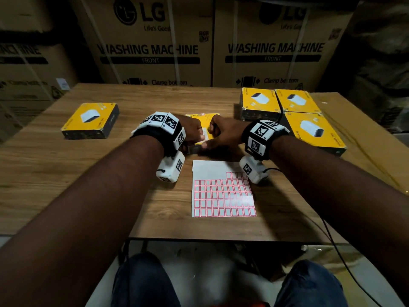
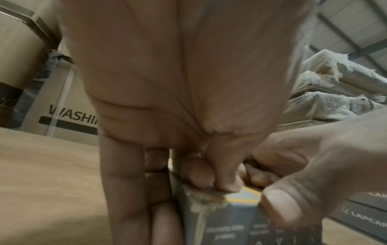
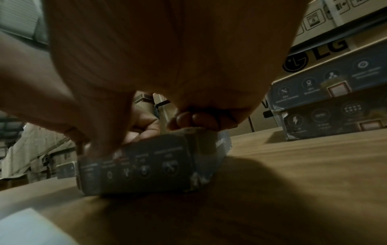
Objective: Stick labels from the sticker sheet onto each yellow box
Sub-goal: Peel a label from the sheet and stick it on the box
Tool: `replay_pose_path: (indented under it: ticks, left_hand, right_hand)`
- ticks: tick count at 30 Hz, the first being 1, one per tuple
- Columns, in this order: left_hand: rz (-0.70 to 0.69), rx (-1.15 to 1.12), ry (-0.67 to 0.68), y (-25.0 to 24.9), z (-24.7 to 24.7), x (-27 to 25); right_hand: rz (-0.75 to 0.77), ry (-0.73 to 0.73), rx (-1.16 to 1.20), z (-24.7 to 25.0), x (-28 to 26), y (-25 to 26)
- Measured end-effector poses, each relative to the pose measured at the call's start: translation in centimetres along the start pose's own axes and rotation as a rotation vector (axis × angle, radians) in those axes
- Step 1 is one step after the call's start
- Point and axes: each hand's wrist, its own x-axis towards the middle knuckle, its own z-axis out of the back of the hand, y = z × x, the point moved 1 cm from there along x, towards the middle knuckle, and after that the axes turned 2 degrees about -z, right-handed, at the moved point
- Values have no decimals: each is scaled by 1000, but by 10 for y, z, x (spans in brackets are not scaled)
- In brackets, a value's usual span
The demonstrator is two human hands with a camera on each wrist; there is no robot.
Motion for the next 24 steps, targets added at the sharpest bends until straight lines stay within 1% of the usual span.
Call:
replay_pose_path:
  ticks: [4, 8, 14, 19, 21, 24]
  left_hand:
    - [-17, -65, 5, 2, -2, 3]
    - [-18, -54, -15, 0, -2, 0]
    - [-37, -29, -20, 3, -3, 0]
    - [22, -62, -2, 3, -5, 1]
    - [33, -45, -13, 6, -6, -2]
    - [9, -29, -42, 7, -8, -7]
  right_hand:
    - [-20, 18, 53, 0, 1, 0]
    - [-22, 50, 123, 2, -3, -1]
    - [-12, 85, 51, 7, -8, -1]
    - [30, 0, -102, 0, -5, 2]
    - [36, 5, -97, 2, -6, 1]
    - [37, 9, -130, 8, -14, -5]
